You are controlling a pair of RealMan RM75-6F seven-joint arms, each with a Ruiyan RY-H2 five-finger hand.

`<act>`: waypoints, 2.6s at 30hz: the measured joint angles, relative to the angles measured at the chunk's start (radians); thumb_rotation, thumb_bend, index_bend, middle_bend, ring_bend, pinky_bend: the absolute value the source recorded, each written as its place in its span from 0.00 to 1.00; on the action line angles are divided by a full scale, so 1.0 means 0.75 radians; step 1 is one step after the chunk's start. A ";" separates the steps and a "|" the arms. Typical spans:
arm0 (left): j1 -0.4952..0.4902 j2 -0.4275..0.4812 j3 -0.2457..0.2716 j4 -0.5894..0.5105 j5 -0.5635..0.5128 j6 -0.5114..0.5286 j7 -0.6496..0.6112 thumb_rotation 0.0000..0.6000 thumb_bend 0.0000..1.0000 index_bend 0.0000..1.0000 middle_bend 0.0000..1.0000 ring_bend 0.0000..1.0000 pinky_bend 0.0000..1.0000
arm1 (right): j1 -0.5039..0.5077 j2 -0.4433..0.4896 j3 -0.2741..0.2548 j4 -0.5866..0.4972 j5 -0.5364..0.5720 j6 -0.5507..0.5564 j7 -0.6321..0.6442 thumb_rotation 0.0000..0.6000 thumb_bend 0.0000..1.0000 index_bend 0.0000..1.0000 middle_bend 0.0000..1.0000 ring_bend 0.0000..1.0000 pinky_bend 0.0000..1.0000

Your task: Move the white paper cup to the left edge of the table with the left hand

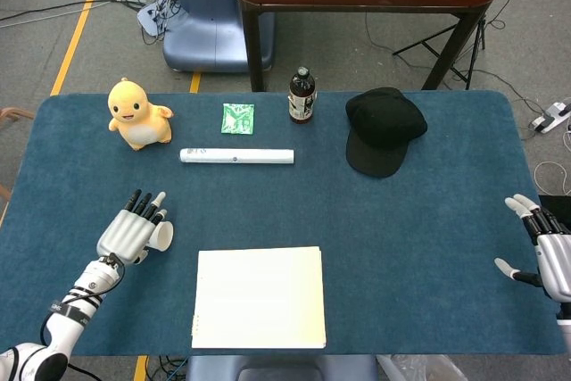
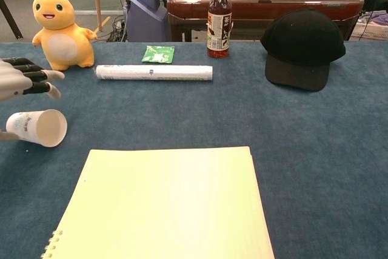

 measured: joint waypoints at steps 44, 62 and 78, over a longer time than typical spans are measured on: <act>-0.119 -0.114 0.032 0.070 -0.220 0.004 -0.050 1.00 0.15 0.36 0.00 0.00 0.00 | 0.004 0.000 -0.004 -0.001 -0.005 -0.015 -0.001 1.00 0.00 0.15 0.14 0.14 0.37; -0.039 -0.018 -0.020 0.000 -0.099 0.066 -0.498 1.00 0.15 0.36 0.00 0.00 0.00 | 0.005 -0.003 -0.007 -0.004 -0.009 -0.016 -0.011 1.00 0.00 0.15 0.14 0.14 0.37; 0.088 0.033 -0.129 0.094 -0.062 0.003 -1.233 1.00 0.15 0.36 0.00 0.00 0.00 | 0.008 -0.007 -0.009 -0.006 -0.005 -0.023 -0.021 1.00 0.00 0.15 0.14 0.14 0.37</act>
